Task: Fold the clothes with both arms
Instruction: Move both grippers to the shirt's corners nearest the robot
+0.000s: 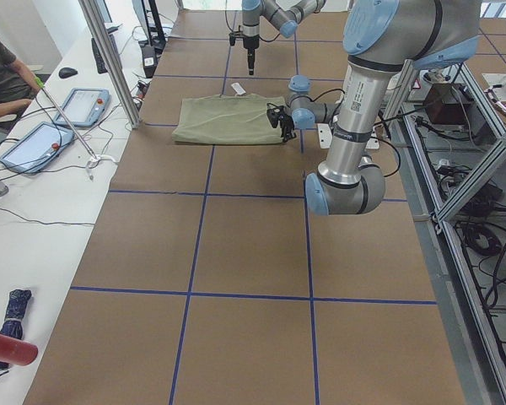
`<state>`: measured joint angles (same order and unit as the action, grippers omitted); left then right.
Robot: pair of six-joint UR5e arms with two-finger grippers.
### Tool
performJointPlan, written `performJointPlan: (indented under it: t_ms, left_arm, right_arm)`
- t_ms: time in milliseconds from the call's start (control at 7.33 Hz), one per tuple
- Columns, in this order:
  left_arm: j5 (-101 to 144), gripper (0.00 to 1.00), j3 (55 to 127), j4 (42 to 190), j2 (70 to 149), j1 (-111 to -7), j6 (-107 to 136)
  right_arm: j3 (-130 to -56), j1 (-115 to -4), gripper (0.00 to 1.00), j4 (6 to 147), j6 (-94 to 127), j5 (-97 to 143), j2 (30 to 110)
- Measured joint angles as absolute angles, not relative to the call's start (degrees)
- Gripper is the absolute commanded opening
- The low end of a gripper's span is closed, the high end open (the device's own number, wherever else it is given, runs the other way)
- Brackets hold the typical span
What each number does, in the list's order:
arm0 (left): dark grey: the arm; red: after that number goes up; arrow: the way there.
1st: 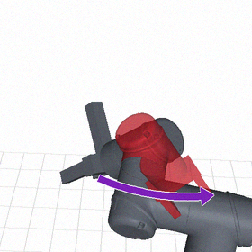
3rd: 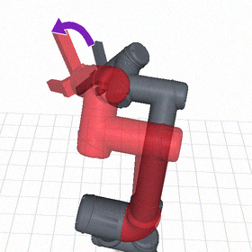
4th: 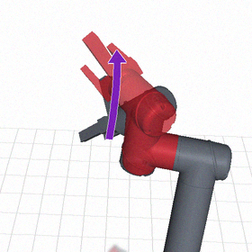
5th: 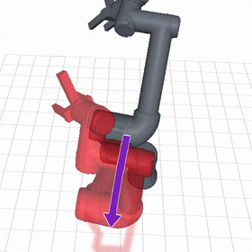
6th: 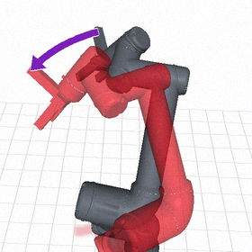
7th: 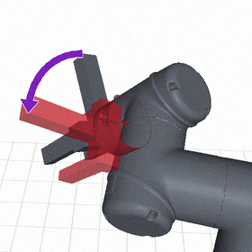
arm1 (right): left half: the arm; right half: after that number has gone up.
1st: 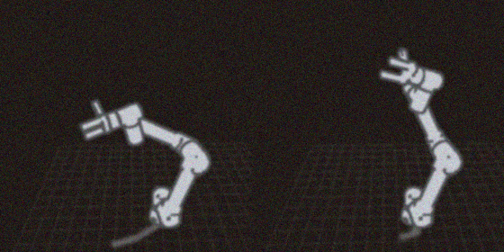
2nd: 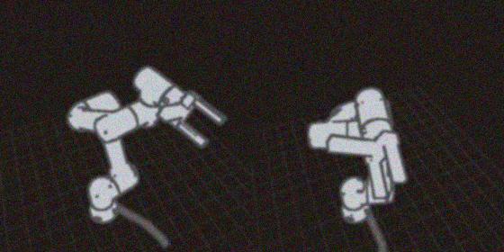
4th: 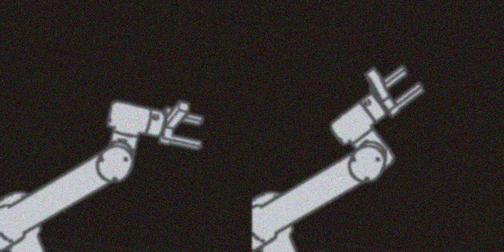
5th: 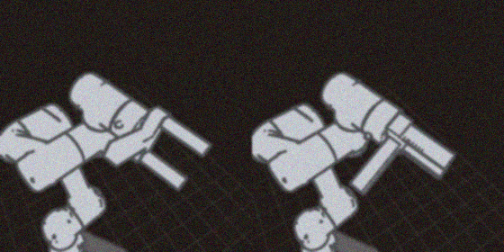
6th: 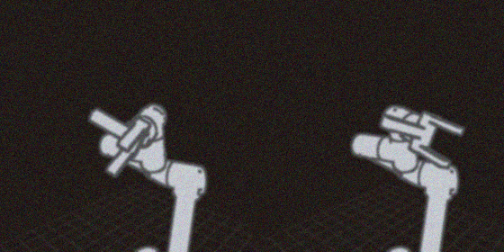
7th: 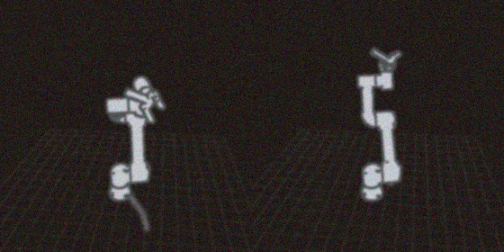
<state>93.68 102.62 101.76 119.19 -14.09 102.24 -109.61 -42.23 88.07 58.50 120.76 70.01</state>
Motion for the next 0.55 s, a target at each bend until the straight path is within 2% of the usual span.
performJointPlan:
  t_ms: [545]
  left_arm:
    - [94.05,0.0,103.54,101.69,120.39,-14.13,102.16]
  right_arm:
    - [-110.65,-38.45,1.0,87.87,65.37,118.57,70.09]
